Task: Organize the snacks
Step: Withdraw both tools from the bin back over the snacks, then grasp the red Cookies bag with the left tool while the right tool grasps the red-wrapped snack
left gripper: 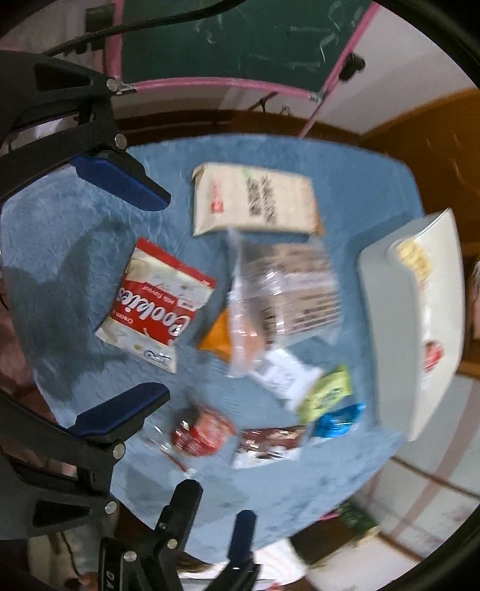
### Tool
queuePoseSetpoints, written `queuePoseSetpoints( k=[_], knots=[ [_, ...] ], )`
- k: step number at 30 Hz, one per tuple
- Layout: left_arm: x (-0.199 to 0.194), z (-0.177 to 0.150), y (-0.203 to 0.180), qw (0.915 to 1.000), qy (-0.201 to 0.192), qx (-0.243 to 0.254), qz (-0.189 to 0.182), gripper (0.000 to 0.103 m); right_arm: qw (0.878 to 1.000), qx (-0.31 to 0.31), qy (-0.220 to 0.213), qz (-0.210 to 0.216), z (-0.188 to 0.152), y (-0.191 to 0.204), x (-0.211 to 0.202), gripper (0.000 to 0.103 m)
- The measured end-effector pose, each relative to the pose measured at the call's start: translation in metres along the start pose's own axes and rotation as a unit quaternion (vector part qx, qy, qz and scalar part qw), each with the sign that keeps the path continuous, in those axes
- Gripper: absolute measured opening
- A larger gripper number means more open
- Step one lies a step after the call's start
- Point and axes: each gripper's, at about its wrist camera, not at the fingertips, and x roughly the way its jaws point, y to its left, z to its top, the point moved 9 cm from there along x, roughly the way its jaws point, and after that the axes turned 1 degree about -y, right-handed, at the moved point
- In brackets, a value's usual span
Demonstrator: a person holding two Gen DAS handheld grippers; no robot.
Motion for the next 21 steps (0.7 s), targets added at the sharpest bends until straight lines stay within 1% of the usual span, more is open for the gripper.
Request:
queuePoseSetpoints(
  k=[4,9,11,15,18,21],
  knots=[
    [0.026,-0.008,-0.005,0.9985,0.025,0.049,0.005,0.094,1.0,-0.006,0.013,0.0,-0.009,0.003,0.02,0.076],
    [0.041,-0.017,-0.016,0.9944,0.045,0.096,0.001,0.094,1.0,-0.002,0.028,0.005,-0.013,0.004,0.039,0.073],
    [0.046,-0.019,-0.017,0.9932,0.05,0.105,0.006,0.094,0.999,0.001,0.036,0.008,-0.016,0.005,0.045,0.067],
    [0.059,-0.023,-0.014,0.9922,0.066,0.105,0.01,0.094,0.999,0.002,0.049,0.02,-0.02,0.011,0.057,0.063],
    [0.064,-0.024,-0.011,0.993,0.072,0.094,-0.002,0.094,0.998,-0.004,0.053,0.026,-0.021,0.015,0.062,0.057],
    [0.066,-0.025,-0.009,0.993,0.075,0.091,-0.008,0.094,0.998,-0.006,0.053,0.026,-0.022,0.018,0.063,0.057]
  ],
)
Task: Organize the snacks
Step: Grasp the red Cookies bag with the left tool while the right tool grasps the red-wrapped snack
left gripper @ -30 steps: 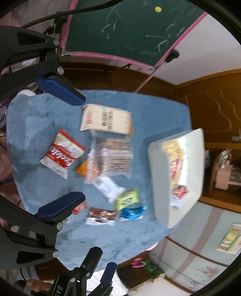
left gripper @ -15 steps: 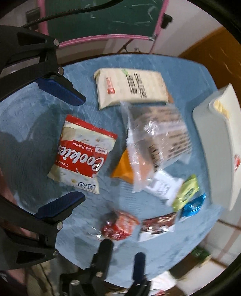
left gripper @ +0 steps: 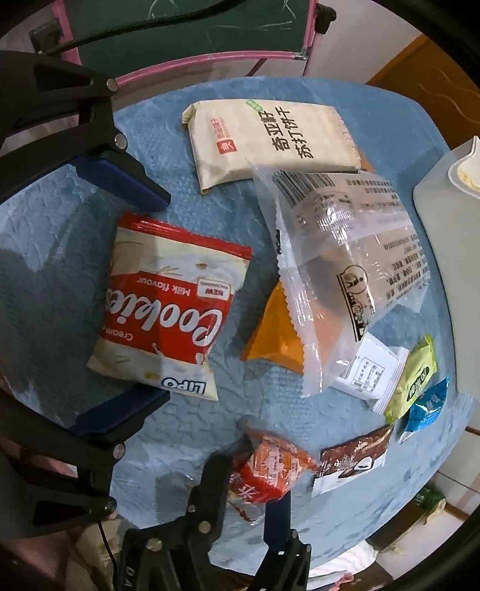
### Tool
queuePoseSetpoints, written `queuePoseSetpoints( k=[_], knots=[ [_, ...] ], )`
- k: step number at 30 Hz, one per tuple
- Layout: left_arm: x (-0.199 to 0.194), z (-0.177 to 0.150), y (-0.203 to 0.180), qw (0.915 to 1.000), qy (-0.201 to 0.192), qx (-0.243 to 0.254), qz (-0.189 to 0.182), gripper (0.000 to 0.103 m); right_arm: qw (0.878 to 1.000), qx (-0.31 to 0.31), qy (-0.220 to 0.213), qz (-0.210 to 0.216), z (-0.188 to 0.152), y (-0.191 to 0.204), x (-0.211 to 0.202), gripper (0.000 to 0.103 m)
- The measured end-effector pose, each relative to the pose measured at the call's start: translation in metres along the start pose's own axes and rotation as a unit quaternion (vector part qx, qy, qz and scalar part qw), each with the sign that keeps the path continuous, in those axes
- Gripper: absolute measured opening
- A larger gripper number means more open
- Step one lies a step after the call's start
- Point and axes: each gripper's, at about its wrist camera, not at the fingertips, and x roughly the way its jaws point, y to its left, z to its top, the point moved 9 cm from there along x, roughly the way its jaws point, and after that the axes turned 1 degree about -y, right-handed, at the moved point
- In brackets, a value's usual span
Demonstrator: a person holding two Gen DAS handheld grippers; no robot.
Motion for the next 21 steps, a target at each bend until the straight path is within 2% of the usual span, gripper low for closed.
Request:
queuePoseSetpoints(
  k=[3,6,10,12,14,21],
  knots=[
    [0.001,0.001,0.0,1.0,0.003,0.0,-0.003,0.094,1.0,-0.002,0.001,0.002,0.0,-0.001,-0.001,0.055],
    [0.0,0.005,0.0,1.0,0.002,-0.001,-0.001,0.085,1.0,-0.004,0.003,0.003,0.0,-0.001,-0.001,0.055],
    [-0.008,0.022,0.005,0.9998,0.0,-0.021,0.0,0.063,1.0,-0.004,0.006,0.003,0.001,0.003,-0.001,0.054],
    [-0.009,0.027,0.01,0.9994,0.004,-0.035,-0.001,0.06,1.0,-0.004,0.008,0.006,0.003,0.003,-0.001,0.053],
    [-0.012,0.029,0.012,0.9988,0.006,-0.049,0.0,0.053,1.0,-0.004,0.011,0.007,0.004,0.003,-0.001,0.053],
    [-0.033,0.034,0.014,0.9955,-0.006,-0.09,-0.03,0.052,1.0,-0.009,0.01,0.01,0.008,0.004,-0.012,0.053]
  ],
)
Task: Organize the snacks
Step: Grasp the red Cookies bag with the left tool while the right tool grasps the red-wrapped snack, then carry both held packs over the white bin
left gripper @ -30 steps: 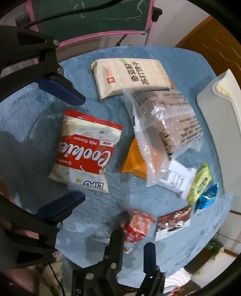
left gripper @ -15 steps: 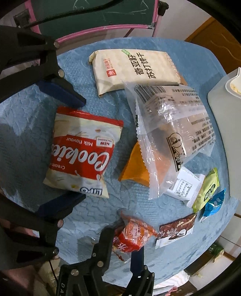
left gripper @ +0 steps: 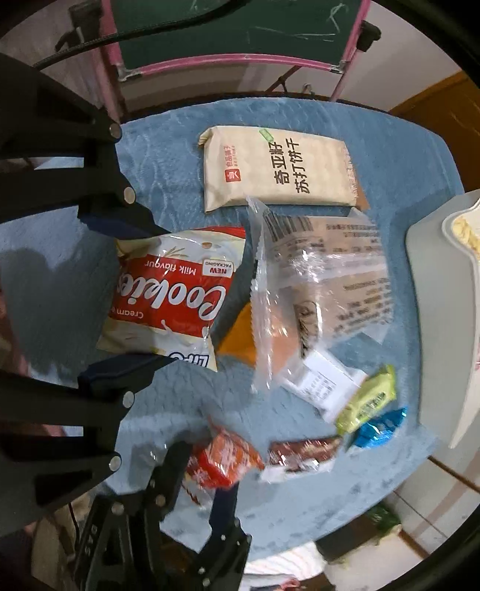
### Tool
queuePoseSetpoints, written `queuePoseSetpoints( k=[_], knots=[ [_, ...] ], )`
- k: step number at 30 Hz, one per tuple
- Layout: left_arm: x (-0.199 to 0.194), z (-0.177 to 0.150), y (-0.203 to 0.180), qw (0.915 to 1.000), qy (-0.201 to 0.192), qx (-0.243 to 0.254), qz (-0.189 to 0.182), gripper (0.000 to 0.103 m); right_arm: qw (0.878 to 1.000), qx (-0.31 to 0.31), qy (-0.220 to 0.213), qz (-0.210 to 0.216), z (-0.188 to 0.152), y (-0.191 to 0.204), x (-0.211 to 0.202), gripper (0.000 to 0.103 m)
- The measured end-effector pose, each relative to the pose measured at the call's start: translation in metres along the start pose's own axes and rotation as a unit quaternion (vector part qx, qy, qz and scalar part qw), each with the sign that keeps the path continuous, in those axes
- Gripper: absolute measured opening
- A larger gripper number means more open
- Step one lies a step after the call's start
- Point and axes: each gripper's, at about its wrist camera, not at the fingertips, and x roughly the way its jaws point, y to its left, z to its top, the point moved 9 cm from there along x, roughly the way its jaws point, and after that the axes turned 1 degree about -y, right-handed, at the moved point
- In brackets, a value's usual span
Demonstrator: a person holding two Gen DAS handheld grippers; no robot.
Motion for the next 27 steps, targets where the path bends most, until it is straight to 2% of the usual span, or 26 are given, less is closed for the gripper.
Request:
queuePoseSetpoints(
  k=[5,9,14,18,23,27],
  knots=[
    [-0.027,-0.007,-0.017,0.9993,-0.007,-0.011,-0.035,0.052,1.0,-0.004,-0.004,-0.003,0.01,-0.001,-0.014,0.053],
    [-0.056,-0.001,-0.049,0.9983,-0.033,0.009,-0.047,0.052,1.0,-0.011,-0.02,-0.005,0.022,-0.004,-0.034,0.053],
    [-0.099,0.04,-0.068,0.994,-0.092,0.023,-0.054,0.052,0.997,-0.015,-0.066,-0.024,0.052,-0.016,-0.071,0.053],
    [-0.147,0.092,-0.07,0.9852,-0.163,0.022,-0.048,0.052,0.992,-0.007,-0.119,-0.03,0.089,-0.033,-0.111,0.052],
    [-0.196,0.152,-0.073,0.9725,-0.227,-0.007,-0.051,0.052,0.982,-0.006,-0.184,-0.047,0.137,-0.055,-0.164,0.053],
    [-0.226,0.192,-0.069,0.9641,-0.264,-0.017,-0.018,0.052,0.973,-0.007,-0.219,-0.069,0.172,-0.068,-0.194,0.053]
  ],
)
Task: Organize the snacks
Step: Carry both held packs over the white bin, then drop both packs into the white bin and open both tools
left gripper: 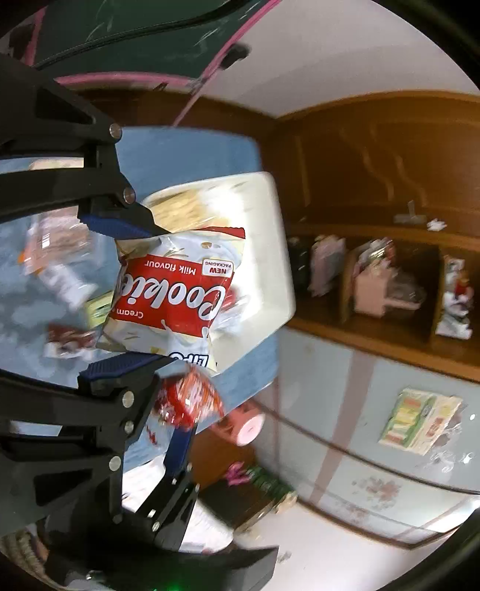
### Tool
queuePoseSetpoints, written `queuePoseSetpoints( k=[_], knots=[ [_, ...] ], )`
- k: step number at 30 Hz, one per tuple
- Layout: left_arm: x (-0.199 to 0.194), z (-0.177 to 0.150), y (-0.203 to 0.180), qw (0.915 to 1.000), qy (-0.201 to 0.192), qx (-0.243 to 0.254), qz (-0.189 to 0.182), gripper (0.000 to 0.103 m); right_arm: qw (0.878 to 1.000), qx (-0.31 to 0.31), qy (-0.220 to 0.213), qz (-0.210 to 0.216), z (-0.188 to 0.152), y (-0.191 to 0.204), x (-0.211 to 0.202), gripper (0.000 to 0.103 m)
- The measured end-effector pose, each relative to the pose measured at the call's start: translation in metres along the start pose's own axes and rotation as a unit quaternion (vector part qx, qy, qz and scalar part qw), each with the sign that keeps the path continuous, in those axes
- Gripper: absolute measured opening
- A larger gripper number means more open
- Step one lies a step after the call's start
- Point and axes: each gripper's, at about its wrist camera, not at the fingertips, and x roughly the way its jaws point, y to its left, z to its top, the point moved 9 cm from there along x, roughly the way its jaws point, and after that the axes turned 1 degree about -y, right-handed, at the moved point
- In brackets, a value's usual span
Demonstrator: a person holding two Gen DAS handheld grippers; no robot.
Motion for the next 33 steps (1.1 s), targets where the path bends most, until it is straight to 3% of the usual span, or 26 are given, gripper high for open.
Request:
queuePoseSetpoints(
  k=[7,15,21,27,29,33],
  knots=[
    [0.023,0.071,0.021,0.9959,-0.015,-0.028,0.085,0.052,0.998,0.02,-0.053,-0.029,0.072,-0.039,0.0,0.053],
    [0.055,0.107,0.03,0.9917,-0.02,-0.041,0.121,0.052,0.996,0.03,-0.073,-0.037,0.117,-0.066,0.018,0.053],
    [0.081,0.117,0.038,0.9894,-0.016,-0.05,0.135,0.053,0.998,0.024,-0.051,-0.042,0.128,-0.076,0.05,0.053],
    [0.107,0.109,0.065,0.9835,0.009,-0.07,0.167,0.073,0.998,0.01,-0.035,-0.048,0.128,-0.08,0.088,0.054],
    [0.112,0.106,0.073,0.9841,0.015,-0.083,0.156,0.079,0.998,0.009,-0.026,-0.058,0.126,-0.083,0.098,0.066],
    [0.111,0.102,0.083,0.9842,0.01,-0.112,0.137,0.085,0.998,0.031,-0.007,-0.049,0.118,-0.093,0.109,0.072]
  ],
)
